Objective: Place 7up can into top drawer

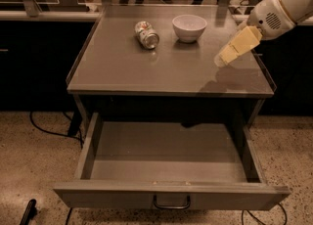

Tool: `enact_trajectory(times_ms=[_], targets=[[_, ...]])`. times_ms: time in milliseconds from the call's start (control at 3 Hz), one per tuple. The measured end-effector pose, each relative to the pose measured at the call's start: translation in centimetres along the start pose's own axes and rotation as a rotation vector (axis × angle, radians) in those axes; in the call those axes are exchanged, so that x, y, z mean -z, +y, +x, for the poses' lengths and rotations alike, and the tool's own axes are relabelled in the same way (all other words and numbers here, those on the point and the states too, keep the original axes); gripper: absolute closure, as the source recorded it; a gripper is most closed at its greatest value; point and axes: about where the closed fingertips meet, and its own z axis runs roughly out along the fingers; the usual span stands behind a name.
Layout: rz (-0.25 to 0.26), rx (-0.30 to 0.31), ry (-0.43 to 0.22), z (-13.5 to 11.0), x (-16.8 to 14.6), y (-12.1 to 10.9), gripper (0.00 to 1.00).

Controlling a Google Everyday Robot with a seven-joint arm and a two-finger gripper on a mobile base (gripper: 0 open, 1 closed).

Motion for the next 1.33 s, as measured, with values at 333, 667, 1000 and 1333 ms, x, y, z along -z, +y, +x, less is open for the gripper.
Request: enact_trajectory(times_ms=[333,667,1000,1333], targets=[[0.040,-0.039,0.053,0.2,-0.7,-0.7,0.00],[0.074,-0.064,0.112,-1.6,-3.2,-2.4,0.00],[0.071,-0.076,0.117,-4.8,-6.5,-3.9,0.00],[0.071,-0.071,0.111,-5.3,-6.7,-4.0,0.00]])
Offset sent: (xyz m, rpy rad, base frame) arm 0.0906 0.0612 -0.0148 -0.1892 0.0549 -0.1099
